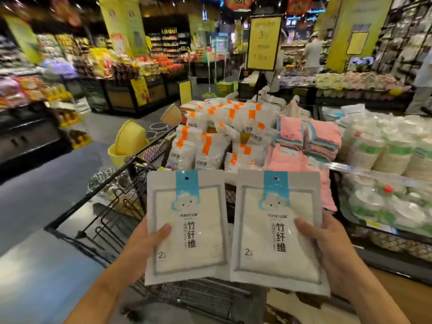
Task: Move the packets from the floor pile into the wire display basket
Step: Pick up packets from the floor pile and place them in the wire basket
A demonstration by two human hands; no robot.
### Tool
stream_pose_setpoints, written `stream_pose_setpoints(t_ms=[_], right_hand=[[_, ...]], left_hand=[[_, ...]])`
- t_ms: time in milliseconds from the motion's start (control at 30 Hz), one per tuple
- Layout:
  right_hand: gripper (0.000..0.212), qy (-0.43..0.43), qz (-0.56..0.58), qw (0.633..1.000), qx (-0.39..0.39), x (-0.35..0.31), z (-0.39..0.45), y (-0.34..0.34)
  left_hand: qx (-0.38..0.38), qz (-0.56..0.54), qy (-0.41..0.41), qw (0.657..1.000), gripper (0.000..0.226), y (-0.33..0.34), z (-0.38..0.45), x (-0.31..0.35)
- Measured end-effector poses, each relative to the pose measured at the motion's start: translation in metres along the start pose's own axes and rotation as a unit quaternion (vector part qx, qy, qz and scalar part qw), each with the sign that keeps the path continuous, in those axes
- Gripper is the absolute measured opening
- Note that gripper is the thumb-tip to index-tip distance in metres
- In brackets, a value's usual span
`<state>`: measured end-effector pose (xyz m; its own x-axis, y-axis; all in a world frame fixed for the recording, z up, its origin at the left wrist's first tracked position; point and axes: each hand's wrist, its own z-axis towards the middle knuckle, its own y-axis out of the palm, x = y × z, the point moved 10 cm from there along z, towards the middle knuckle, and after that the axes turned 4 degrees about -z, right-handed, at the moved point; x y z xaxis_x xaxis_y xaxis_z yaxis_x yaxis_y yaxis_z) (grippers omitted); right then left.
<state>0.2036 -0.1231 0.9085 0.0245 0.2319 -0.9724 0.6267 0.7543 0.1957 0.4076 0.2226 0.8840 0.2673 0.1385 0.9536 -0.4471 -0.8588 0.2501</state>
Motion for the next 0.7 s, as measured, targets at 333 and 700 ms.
stream_pose_setpoints(t_ms=[333, 700], right_hand=[[0.047, 0.041, -0.029, 0.998, -0.027, 0.075, 0.073, 0.112], [0.032, 0.135, -0.081, 0.987, 0.044, 0.168, 0.142, 0.133]], left_hand=[[0.1, 0.016, -0.046, 0.994, 0.039, -0.148, 0.061, -0.021], [0.112, 0.037, -0.153, 0.981, 0.032, -0.197, 0.143, -0.08]])
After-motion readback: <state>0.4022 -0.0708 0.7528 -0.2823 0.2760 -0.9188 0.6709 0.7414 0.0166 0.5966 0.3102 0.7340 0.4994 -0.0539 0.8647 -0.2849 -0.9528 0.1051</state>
